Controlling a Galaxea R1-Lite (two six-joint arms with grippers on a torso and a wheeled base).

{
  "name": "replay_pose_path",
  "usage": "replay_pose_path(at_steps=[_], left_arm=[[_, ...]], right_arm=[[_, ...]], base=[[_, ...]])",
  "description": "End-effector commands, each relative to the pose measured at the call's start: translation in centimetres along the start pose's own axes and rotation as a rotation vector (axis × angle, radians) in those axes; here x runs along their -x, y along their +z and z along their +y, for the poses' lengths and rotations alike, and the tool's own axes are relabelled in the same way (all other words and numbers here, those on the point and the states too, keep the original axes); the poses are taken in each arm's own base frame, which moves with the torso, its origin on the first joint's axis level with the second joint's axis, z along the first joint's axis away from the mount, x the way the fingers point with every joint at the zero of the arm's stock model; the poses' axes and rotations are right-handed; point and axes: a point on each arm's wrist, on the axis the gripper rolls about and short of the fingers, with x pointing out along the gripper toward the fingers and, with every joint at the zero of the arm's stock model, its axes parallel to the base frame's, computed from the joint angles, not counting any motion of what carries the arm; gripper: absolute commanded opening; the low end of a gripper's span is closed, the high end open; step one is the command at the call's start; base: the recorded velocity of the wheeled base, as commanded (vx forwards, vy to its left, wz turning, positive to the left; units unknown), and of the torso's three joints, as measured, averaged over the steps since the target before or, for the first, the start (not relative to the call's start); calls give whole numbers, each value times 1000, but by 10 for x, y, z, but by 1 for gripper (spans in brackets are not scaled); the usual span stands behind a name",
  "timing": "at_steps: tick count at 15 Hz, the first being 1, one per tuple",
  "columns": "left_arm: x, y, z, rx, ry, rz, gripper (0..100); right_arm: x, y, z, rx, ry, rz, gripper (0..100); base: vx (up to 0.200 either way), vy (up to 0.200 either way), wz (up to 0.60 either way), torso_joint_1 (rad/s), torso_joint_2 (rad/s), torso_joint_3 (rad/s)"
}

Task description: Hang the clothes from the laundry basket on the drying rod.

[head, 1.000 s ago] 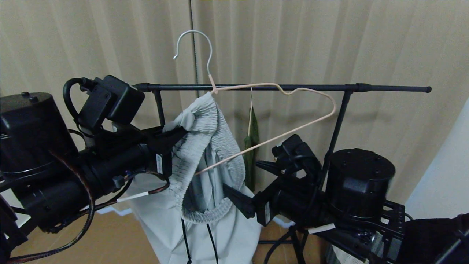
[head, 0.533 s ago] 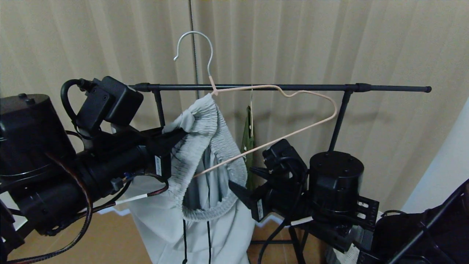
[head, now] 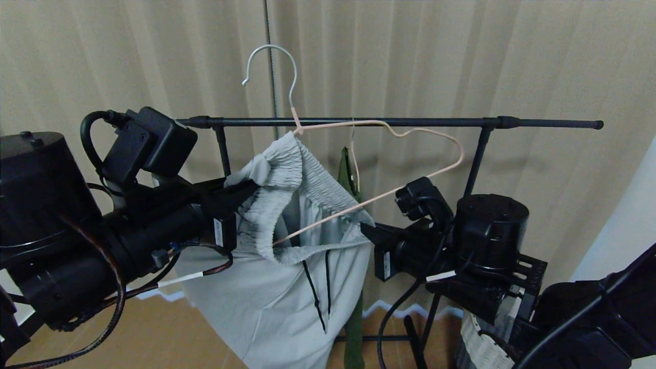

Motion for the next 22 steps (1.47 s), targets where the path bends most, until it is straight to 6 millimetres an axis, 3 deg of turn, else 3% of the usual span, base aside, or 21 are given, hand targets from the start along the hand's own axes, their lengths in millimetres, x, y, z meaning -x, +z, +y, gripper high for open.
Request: replay_pose_path(at_steps=[1,8,12,22], left_arm=[[1,-1,0,0,1,3,0],[13,-15,-2,-88,-4,47,0],[18,-25,10,-160,44,88,0],[31,-49,21,-368,81,192,0]], right_arm=[[0,5,-16,-10,-50,-16,0],[-3,20,-61,-28,-182,-70,0],[-4,26,-77,-12,-228,-88,0],[-5,30,-77,31,-226,-95,0]], base=[[0,0,0,0,0,0],[0,0,0,0,0,0],[0,0,0,0,0,0],[0,0,0,0,0,0]])
